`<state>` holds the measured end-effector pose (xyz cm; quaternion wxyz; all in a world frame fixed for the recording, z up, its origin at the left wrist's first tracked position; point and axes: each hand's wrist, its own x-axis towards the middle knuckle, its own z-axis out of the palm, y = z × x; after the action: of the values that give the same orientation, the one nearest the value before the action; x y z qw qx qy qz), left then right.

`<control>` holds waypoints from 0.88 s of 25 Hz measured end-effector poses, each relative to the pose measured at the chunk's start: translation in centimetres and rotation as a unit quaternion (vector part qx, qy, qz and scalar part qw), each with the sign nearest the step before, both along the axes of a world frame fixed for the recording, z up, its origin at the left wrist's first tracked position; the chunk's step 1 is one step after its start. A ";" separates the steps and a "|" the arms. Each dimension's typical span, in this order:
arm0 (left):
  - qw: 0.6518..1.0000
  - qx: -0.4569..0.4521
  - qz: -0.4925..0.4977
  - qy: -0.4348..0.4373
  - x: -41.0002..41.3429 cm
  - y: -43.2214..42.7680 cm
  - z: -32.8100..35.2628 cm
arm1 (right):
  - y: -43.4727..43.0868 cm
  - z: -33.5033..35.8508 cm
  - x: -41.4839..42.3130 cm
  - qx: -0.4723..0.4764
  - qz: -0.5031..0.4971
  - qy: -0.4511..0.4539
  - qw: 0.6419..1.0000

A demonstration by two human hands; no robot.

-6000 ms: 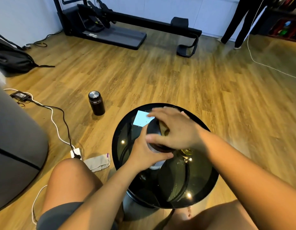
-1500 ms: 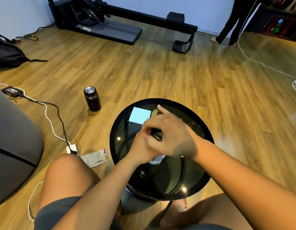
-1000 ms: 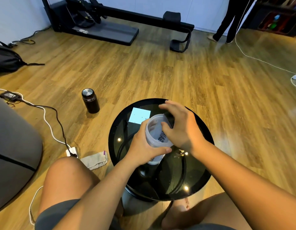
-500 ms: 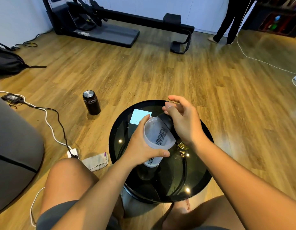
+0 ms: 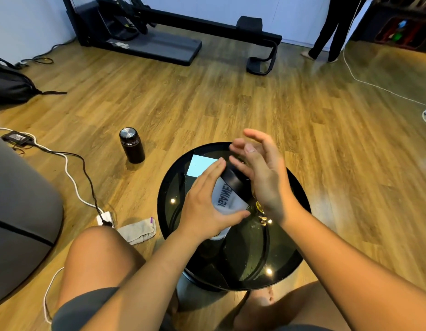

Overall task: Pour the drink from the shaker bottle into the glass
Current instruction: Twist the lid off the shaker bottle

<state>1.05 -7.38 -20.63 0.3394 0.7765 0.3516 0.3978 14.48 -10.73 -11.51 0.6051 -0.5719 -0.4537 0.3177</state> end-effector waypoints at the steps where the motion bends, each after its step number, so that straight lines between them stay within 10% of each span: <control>1: 1.000 0.009 0.002 -0.002 0.1 0.0 -0.1 | 0.1 0.0 0.4 -0.023 -0.036 -0.066 0.997; 5: 1.000 0.001 -0.013 -0.015 0.1 0.1 -0.4 | 0.4 -0.4 1.4 -0.296 0.020 -0.282 0.912; 18: 0.980 -0.181 0.032 -0.078 0.1 -0.6 -2.8 | 0.3 1.4 1.1 -0.152 0.219 -0.364 0.892; 22: 0.977 -0.198 0.029 -0.067 -0.1 -0.3 -2.8 | 0.8 1.0 -0.1 -0.247 0.122 -0.547 0.790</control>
<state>0.94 -7.68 -23.40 0.4978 0.6549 0.4220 0.3811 14.39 -9.94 -10.53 0.0498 -0.7204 -0.6806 0.1238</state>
